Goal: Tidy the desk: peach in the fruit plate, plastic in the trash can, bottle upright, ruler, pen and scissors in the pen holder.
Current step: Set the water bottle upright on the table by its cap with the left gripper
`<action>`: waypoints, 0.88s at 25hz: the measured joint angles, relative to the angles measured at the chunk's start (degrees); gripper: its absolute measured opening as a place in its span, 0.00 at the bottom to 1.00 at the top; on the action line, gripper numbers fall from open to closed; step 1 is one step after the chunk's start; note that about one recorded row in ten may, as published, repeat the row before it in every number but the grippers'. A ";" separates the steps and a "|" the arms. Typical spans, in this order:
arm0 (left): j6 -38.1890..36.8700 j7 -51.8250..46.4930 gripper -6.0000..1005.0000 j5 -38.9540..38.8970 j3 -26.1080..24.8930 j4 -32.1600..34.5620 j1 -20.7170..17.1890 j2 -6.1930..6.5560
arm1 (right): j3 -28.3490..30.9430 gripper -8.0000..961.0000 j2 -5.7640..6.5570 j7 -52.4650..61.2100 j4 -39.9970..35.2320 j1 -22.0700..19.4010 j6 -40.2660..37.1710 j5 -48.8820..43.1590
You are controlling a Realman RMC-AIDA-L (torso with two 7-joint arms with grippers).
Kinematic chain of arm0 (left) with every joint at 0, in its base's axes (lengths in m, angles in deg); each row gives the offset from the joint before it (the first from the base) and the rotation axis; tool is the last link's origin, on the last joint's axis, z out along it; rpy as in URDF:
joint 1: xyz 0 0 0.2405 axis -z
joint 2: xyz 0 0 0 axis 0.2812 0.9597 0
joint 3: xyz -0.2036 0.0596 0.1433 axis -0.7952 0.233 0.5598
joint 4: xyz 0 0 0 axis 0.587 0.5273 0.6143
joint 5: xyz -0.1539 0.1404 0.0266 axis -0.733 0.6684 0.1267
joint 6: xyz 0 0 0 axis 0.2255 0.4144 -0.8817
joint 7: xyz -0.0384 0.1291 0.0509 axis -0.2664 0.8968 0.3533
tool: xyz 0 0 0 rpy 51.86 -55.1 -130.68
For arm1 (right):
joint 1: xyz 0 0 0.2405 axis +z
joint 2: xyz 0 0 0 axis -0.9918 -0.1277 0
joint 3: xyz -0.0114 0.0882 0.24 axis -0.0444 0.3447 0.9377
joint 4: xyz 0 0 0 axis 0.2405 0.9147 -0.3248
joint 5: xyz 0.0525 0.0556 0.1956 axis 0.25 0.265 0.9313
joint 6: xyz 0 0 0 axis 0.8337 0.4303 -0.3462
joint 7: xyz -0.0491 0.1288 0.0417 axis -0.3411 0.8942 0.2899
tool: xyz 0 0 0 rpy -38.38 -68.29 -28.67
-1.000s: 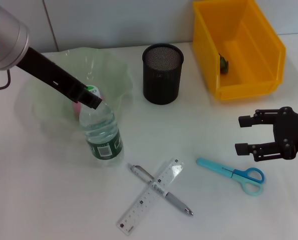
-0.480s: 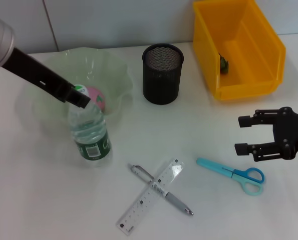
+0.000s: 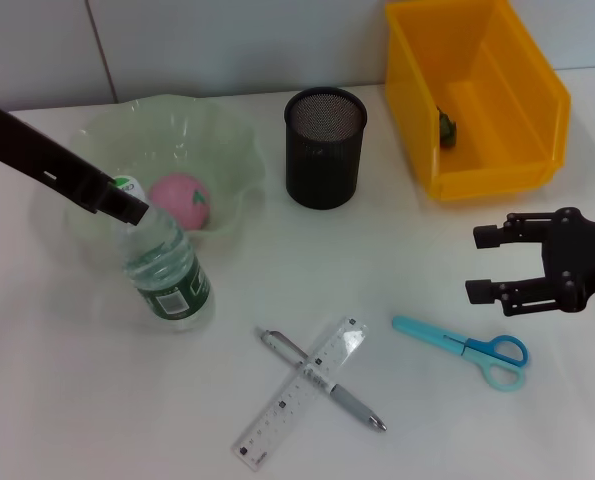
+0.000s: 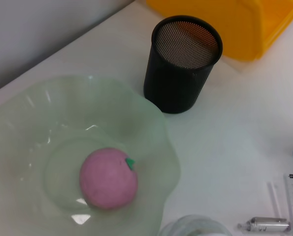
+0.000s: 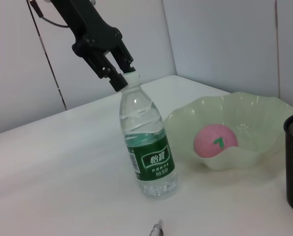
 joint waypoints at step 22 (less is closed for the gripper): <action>-3.05 0.20 0.45 0.25 -1.83 2.82 0.08 1.07 | 0.53 0.82 -0.18 0.23 0.00 0.49 0.08 0.00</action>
